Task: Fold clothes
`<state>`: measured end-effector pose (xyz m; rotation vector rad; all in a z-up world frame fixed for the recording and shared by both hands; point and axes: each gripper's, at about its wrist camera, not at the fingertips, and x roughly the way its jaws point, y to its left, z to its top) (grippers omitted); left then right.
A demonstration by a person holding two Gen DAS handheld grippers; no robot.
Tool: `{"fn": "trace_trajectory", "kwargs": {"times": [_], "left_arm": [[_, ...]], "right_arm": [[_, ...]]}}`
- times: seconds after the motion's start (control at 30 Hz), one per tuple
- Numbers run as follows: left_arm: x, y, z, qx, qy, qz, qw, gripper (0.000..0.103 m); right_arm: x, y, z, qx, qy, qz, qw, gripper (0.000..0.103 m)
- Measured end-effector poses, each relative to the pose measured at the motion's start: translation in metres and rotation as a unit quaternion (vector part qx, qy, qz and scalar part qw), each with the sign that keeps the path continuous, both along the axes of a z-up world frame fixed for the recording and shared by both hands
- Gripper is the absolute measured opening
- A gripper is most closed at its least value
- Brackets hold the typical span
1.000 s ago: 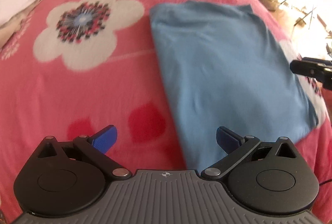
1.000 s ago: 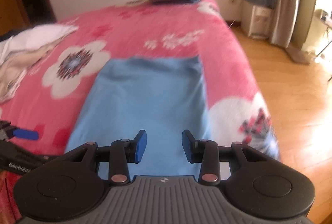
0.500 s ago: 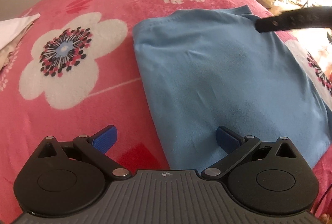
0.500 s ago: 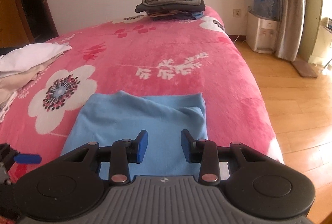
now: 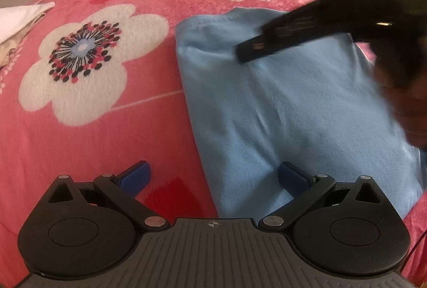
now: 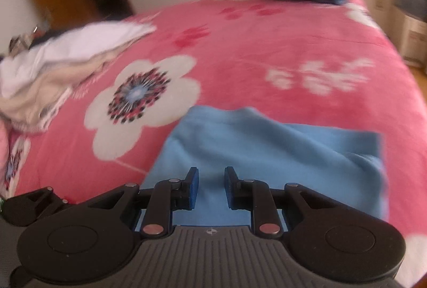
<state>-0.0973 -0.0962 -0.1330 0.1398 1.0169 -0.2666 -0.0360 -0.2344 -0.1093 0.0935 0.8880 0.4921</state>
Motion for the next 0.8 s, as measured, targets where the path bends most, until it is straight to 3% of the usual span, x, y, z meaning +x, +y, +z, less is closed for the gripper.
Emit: {"fn": "trace_trajectory", "kwargs": {"times": [0.5, 0.8], "left_arm": [[-0.001, 0.006, -0.001, -0.008, 0.003, -0.002, 1.0000, 0.103], [-0.002, 0.005, -0.001, -0.002, -0.003, -0.004, 1.0000, 0.103]], "right_arm": [[0.046, 0.010, 0.001, 0.061, 0.003, -0.006, 0.998, 0.024], [0.070, 0.032, -0.015, 0.071, 0.061, 0.008, 0.996, 0.021]]}}
